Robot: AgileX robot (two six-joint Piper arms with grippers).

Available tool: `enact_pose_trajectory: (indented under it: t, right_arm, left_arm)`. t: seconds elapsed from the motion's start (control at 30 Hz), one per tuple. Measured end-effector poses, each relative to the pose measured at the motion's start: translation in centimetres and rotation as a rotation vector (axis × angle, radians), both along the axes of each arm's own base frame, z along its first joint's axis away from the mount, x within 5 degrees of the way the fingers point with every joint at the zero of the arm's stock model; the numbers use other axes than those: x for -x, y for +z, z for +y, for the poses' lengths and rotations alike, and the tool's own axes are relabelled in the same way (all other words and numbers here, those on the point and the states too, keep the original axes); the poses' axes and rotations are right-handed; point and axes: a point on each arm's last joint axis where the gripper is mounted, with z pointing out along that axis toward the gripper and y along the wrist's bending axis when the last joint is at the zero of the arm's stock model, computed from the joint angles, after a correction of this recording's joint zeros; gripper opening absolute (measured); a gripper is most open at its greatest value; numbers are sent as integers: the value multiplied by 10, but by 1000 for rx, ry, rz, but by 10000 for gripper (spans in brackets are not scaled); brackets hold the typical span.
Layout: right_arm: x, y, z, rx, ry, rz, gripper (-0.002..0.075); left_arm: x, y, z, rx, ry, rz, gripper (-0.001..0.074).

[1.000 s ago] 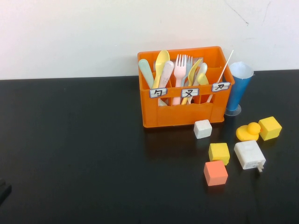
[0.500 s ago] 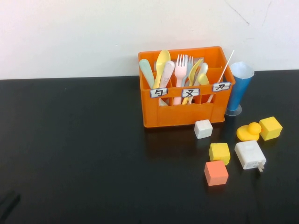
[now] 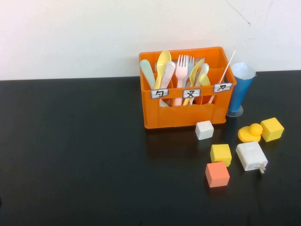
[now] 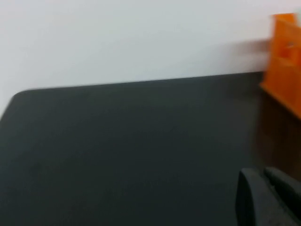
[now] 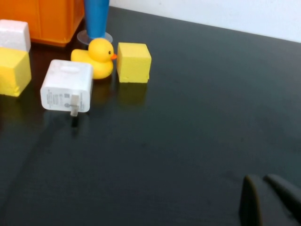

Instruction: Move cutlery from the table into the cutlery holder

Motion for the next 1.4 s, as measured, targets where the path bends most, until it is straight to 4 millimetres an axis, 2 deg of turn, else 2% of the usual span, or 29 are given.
enact_pose_trajectory:
  t: [0.13,0.27,0.53,1.4]
  right_arm:
    - [0,0,0,0,0,0,-3]
    - [0,0,0,0,0,0,-3]
    - [0,0,0,0,0,0,-3]
    - [0,0,0,0,0,0,-3]
  left_arm:
    - [3,-11,4,-2,49,-12,-1]
    - [9,-14,5,8,62,-37,-1]
    - [17,-30,10,-58,129,114,-1]
    - [18,-32,11,-65,142,144,-1]
